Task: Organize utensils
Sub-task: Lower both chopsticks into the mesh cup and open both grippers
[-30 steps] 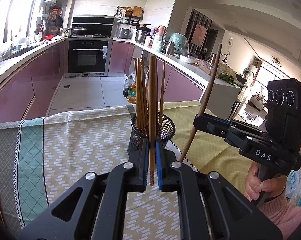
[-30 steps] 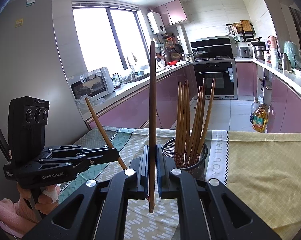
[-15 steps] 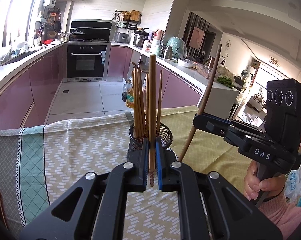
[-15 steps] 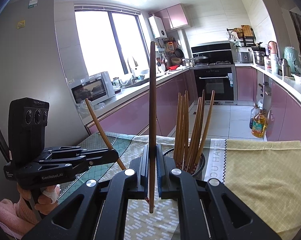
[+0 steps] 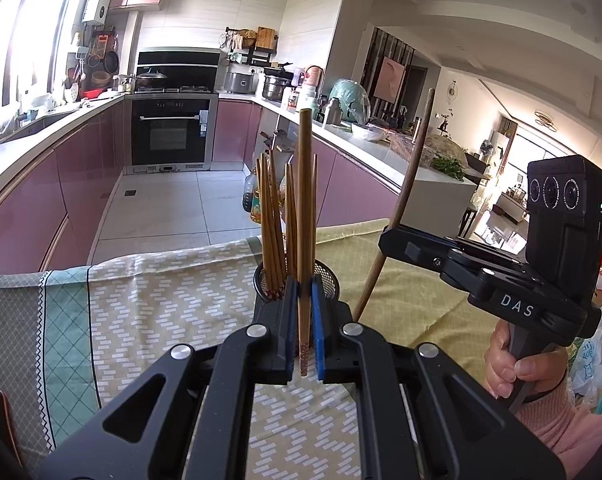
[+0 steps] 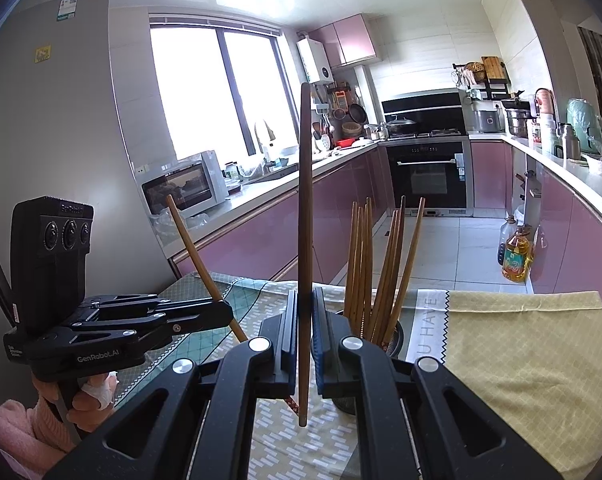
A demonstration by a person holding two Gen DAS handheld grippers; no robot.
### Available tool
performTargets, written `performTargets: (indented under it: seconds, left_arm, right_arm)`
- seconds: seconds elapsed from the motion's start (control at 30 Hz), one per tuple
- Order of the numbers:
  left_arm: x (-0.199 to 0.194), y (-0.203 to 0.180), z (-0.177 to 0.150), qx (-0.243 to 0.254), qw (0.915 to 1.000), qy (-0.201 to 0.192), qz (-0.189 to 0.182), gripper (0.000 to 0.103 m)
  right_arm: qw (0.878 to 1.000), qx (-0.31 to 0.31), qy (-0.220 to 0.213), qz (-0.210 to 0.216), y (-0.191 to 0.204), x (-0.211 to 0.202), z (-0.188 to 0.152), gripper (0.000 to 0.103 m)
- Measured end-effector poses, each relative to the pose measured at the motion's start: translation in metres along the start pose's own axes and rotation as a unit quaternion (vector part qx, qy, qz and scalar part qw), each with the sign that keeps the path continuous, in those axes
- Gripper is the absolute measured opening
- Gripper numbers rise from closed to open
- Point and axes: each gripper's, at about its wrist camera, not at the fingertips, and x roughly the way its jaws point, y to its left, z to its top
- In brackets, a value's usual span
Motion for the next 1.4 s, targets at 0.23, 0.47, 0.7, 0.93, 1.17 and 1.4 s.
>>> performTargets:
  seconds: [0.23, 0.47, 0.7, 0.93, 1.17, 1.4]
  left_arm:
    - [-0.004, -0.004, 0.011, 0.01, 0.9999, -0.011, 0.0, 0.008]
    - [-0.007, -0.006, 0.021, 0.012, 0.9997, -0.022, -0.002, 0.008]
    - [-0.009, -0.007, 0.029, 0.013, 0.9994, -0.033, -0.001, 0.008]
    - [-0.012, -0.011, 0.036, 0.013, 0.999, -0.044, 0.0, 0.008]
    - [-0.009, -0.014, 0.046, 0.011, 0.9986, -0.052, 0.001, 0.008]
    - [-0.003, -0.013, 0.048, 0.009, 0.9986, -0.051, 0.007, 0.008]
  right_arm:
    - [1.0, -0.003, -0.009, 0.001, 0.001, -0.001, 0.005, 0.006]
    - [1.0, -0.01, -0.021, 0.001, 0.002, -0.005, 0.014, 0.006]
    - [1.0, -0.013, -0.027, 0.0, 0.002, -0.005, 0.017, 0.006]
    - [0.999, -0.014, -0.031, -0.003, 0.003, -0.006, 0.02, 0.006]
    - [0.999, -0.011, -0.035, -0.006, 0.002, -0.003, 0.027, 0.006]
    - [0.999, -0.008, -0.036, -0.013, -0.003, 0.001, 0.03, 0.006]
